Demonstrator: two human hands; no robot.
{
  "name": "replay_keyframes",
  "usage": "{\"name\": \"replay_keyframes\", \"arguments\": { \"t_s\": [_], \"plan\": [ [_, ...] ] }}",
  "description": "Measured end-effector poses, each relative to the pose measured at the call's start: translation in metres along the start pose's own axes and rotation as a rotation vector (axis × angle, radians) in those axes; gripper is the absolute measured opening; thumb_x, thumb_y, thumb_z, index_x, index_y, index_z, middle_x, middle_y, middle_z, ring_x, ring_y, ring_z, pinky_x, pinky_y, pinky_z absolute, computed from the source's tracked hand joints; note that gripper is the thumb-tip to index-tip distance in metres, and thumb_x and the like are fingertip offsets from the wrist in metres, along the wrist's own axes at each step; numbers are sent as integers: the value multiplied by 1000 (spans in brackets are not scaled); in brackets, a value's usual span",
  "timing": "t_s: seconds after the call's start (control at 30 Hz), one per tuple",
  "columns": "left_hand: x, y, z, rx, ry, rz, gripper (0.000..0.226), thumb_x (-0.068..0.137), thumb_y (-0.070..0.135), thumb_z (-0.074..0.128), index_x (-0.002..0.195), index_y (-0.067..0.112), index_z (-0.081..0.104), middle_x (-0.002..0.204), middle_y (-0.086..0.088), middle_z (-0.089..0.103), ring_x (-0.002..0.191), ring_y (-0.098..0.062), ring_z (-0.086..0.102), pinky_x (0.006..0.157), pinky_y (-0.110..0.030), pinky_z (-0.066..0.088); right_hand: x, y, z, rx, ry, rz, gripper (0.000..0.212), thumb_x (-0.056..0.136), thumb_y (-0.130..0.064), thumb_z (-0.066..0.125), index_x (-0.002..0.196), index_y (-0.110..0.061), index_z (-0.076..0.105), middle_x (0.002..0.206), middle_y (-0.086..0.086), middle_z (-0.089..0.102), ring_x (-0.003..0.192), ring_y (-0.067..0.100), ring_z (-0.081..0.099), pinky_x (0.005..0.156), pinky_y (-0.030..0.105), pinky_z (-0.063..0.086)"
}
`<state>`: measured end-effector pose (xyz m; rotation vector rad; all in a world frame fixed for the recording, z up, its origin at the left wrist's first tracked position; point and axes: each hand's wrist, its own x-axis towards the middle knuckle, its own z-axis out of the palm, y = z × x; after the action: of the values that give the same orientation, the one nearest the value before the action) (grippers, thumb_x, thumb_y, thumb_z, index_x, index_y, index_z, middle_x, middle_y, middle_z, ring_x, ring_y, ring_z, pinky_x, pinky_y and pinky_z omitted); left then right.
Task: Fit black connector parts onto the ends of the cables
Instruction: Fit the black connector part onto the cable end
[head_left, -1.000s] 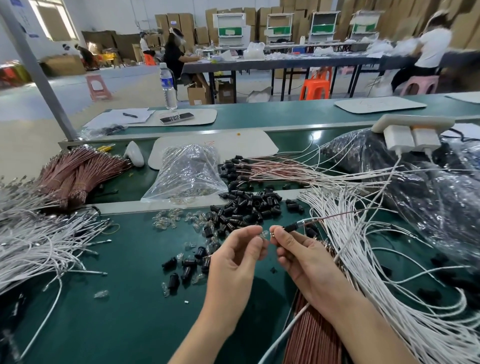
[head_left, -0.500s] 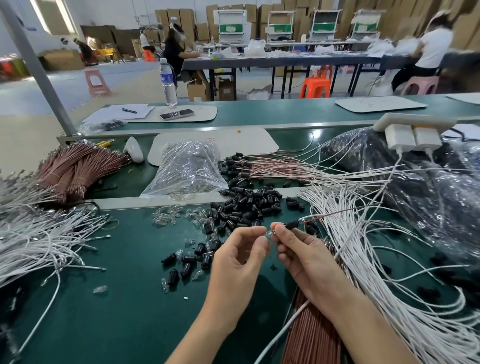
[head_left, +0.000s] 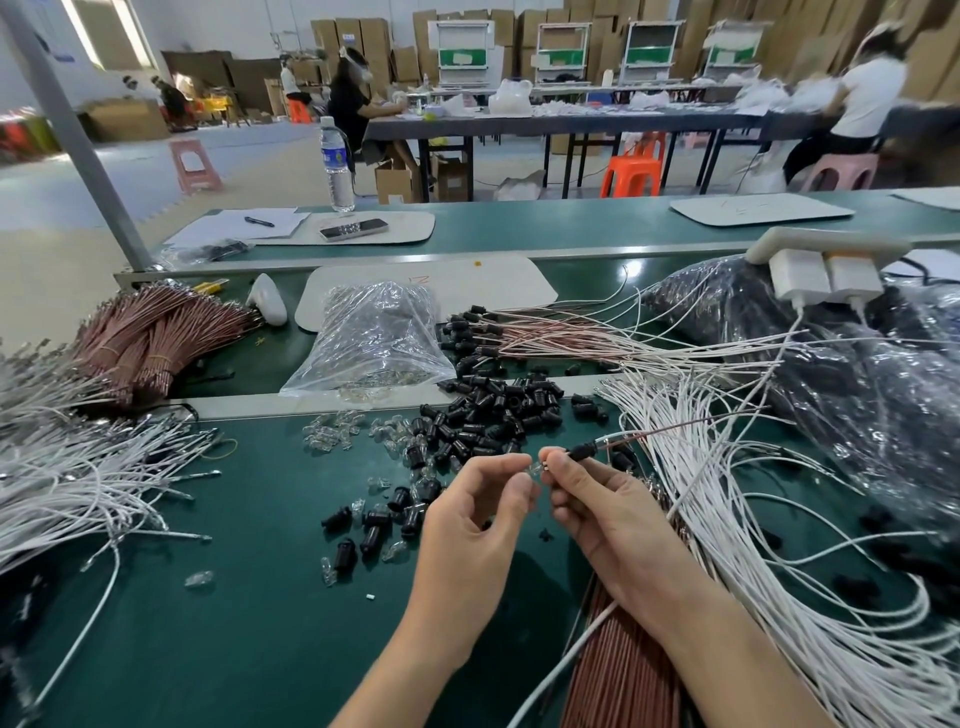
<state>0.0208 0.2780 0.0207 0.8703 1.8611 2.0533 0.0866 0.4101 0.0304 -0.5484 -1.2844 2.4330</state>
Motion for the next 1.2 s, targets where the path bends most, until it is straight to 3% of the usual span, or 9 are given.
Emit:
{"name": "replay_keyframes", "arguments": {
  "t_s": [0.4,0.53,0.73,0.9,1.2],
  "plan": [
    [0,-1,1,-46,13,-3,13,96,15,64,106,22,71,95,4,77,90,-11,73,80,-18,55,0,1,-1,59,4,27,18,74,-20,78,88,-10,83,76,4,74,63,6,68,57,15,55],
    [0,0,2,-47,11,5,15,92,25,64,106,24,70,97,5,76,91,-12,73,81,-19,55,1,1,-1,81,-2,33,22,72,-22,79,90,-10,83,79,5,75,63,6,68,57,15,56],
    [0,-2,0,-9,10,35,16,97,19,65,106,31,71,100,9,76,96,-12,73,83,-20,56,0,0,-1,89,-28,55,16,77,-19,76,88,-9,82,78,5,74,64,7,68,57,16,56],
    [-1,0,1,26,2,68,16,94,31,63,107,40,68,102,12,75,99,-11,72,85,-20,55,-1,-2,0,93,-23,59,15,77,-17,75,86,-8,82,78,5,73,64,7,68,57,16,56],
    [-1,-1,2,80,5,118,16,95,31,62,108,41,67,102,14,74,99,-10,71,83,-17,54,0,-1,-1,74,-7,47,17,75,-19,77,87,-9,82,77,5,73,64,7,67,57,16,56]
  ]
}}
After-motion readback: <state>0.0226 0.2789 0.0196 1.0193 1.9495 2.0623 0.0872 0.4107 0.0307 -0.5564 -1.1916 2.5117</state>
